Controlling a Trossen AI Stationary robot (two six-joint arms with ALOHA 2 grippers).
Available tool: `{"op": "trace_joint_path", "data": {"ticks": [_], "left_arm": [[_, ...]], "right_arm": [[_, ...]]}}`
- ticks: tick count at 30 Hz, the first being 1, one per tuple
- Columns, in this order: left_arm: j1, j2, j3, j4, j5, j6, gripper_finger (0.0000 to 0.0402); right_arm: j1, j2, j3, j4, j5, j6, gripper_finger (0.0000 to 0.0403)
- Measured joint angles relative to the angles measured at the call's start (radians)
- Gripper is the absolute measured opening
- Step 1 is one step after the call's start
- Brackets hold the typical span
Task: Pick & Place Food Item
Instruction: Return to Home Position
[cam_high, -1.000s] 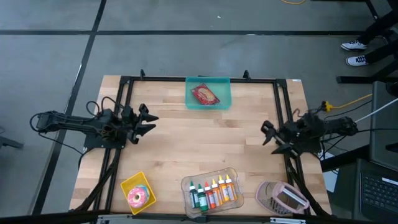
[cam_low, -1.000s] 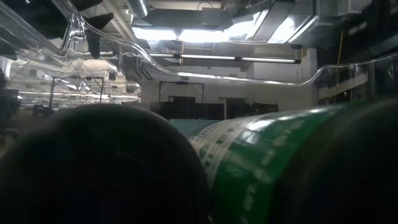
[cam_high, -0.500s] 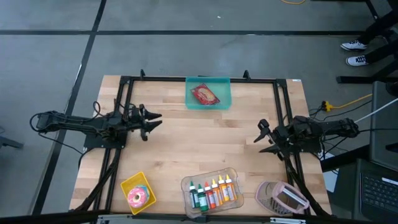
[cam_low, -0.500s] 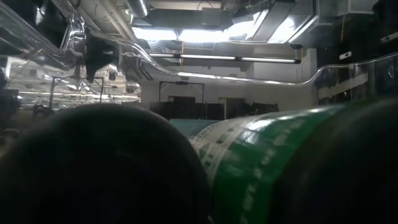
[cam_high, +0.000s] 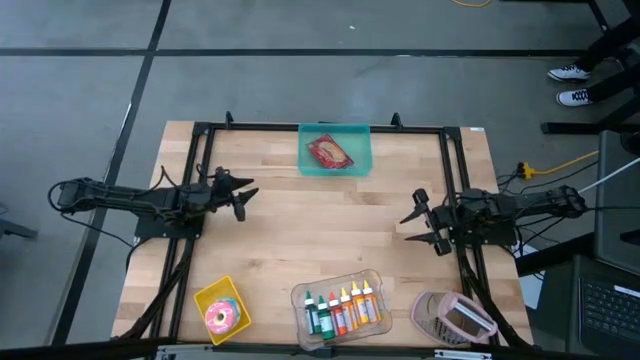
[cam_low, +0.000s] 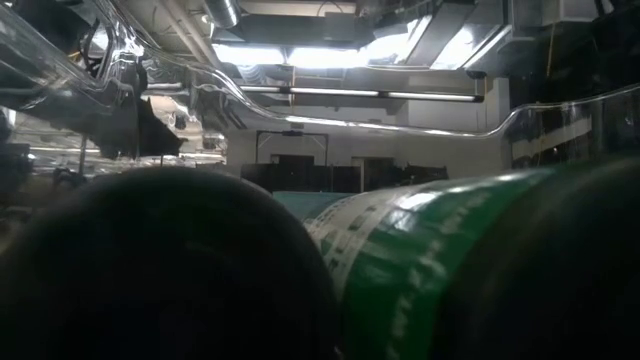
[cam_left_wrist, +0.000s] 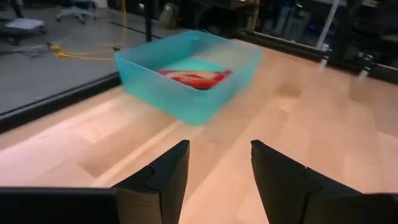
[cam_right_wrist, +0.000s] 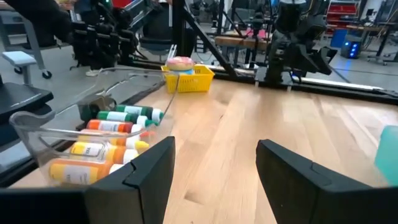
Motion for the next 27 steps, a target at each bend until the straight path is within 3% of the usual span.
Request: {"op": "trace_joint_path", "data": {"ticks": [3,8,13,27], "left_arm": [[0.0,0.0,0.0,-0.002,0.083,-0.015,0.0169],[-0.001,0.0,0.0,-0.027,0.341,-0.037,0.0169],[0.0,0.001,0.0,-0.034,0.364,-0.04,0.0169],[-0.004,0.0,0.0,-0.035,0.364,-0.039,0.0169]], "right_arm": [[0.0,0.009,0.0,0.001,-0.005,-0.005,0.0223],[0.0,0.025,0.001,-0.008,0.054,-0.044,0.0223],[0.0,0.043,0.001,-0.026,0.147,-0.052,0.0223],[0.0,0.043,0.001,-0.027,0.151,-0.003,0.0223]]}}
